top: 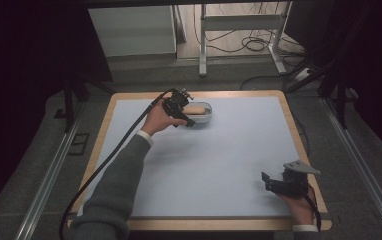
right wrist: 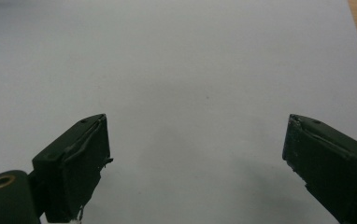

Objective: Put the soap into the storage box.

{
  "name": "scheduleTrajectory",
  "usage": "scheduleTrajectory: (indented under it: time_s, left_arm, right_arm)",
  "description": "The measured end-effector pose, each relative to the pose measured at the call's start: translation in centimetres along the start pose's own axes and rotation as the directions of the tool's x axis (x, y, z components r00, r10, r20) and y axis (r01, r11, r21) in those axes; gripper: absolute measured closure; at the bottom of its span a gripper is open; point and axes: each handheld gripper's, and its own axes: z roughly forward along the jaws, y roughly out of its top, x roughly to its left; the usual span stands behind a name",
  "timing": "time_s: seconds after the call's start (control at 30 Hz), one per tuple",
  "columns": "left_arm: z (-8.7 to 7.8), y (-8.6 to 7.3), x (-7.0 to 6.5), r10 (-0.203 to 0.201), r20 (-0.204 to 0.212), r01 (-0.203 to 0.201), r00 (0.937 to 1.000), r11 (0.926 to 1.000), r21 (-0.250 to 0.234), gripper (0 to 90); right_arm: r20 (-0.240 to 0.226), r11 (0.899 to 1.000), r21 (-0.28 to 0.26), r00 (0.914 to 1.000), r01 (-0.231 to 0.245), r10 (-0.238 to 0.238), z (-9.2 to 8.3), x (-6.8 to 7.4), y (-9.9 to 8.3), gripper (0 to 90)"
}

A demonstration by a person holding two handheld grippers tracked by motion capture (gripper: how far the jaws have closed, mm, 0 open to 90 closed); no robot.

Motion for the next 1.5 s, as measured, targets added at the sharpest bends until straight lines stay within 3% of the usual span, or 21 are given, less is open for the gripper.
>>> scheduleTrajectory:
  time_s: [0.2,0.47,0.63,0.67,0.73,0.77,0.8,0.83,0.93,0.97,1.0,1.07,1.2,1.27,1.3,1.5]
  left_arm:
    - [-2.1,-2.8,-0.8,-0.021,-0.002,0.021,0.9998,0.9992,-0.034,20.0]
    - [-3.5,-6.3,-1.9,-0.057,-0.012,0.055,0.9983,0.9937,-0.097,18.6]
    - [-4.8,-10.1,-3.3,-0.079,-0.023,0.075,0.9966,0.9855,-0.152,18.7]
    - [-4.8,-10.1,-3.3,-0.079,-0.023,0.075,0.9966,0.9855,-0.152,18.7]
    - [-5.0,-11.5,-3.8,-0.099,-0.024,0.094,0.9948,0.9801,-0.175,18.7]
    - [-5.1,-12.9,-4.2,-0.109,-0.025,0.103,0.9937,0.9779,-0.182,18.7]
    - [-5.1,-12.9,-4.2,-0.109,-0.025,0.103,0.9937,0.9779,-0.182,18.7]
    - [-4.9,-14.4,-4.5,-0.127,-0.006,0.124,0.9918,0.9730,-0.195,18.7]
    - [-4.8,-15.7,-4.9,-0.141,-0.007,0.137,0.9900,0.9696,-0.203,18.7]
    - [-4.6,-16.9,-5.1,-0.159,-0.012,0.154,0.9871,0.9671,-0.203,18.6]
    - [-4.6,-16.9,-5.1,-0.159,-0.012,0.154,0.9871,0.9671,-0.203,18.5]
    - [-4.2,-18.3,-5.4,-0.183,-0.041,0.171,0.9823,0.9647,-0.200,18.2]
    - [-3.9,-19.3,-5.7,-0.205,-0.053,0.189,0.9773,0.9574,-0.218,18.0]
    - [-3.8,-19.3,-5.7,-0.199,-0.061,0.181,0.9781,0.9592,-0.217,18.1]
    - [-3.8,-19.3,-5.7,-0.208,-0.068,0.188,0.9758,0.9557,-0.227,18.1]
    - [-3.6,-19.7,-5.6,-0.208,-0.065,0.190,0.9760,0.9581,-0.214,17.7]
  right_arm:
    - [-0.008,1.000,0.000,0.9998,0.019,-0.019,0.3,0.7,0.2,7.6]
    - [-0.008,1.000,0.005,0.9998,0.018,-0.018,0.3,0.7,0.1,7.6]
    - [-0.007,1.000,-0.002,0.9999,0.014,-0.014,0.2,0.7,0.2,7.6]
    - [-0.009,1.000,0.001,0.9998,0.017,-0.017,0.2,0.8,0.2,7.5]
    - [-0.009,1.000,0.000,0.9998,0.020,-0.020,0.2,0.8,0.2,7.6]
    - [-0.011,1.000,0.001,0.9997,0.021,-0.021,0.3,1.0,0.2,7.6]
    - [-0.011,1.000,0.001,0.9997,0.021,-0.021,0.3,1.0,0.2,7.6]
    - [-0.012,1.000,0.003,0.9996,0.027,-0.027,0.3,1.1,0.2,7.6]
    - [-0.012,1.000,0.001,0.9995,0.028,-0.028,0.3,1.1,0.3,7.6]
    - [-0.012,1.000,0.001,0.9996,0.027,-0.027,0.3,1.1,0.3,7.5]
    - [-0.012,1.000,0.001,0.9996,0.027,-0.027,0.3,1.1,0.3,7.5]
    - [-0.006,1.000,-0.006,0.9998,0.018,-0.018,0.1,0.9,0.4,7.6]
    - [-0.004,1.000,-0.009,0.9998,0.019,-0.019,0.1,0.8,0.4,7.6]
    - [-0.007,1.000,-0.012,0.9999,0.015,-0.015,0.0,0.7,0.4,7.6]
    - [-0.027,1.000,-0.024,0.9996,0.002,-0.003,-0.1,0.8,0.5,7.6]
    - [-0.041,0.998,-0.058,0.9992,0.000,-0.002,-0.1,1.0,0.9,7.6]
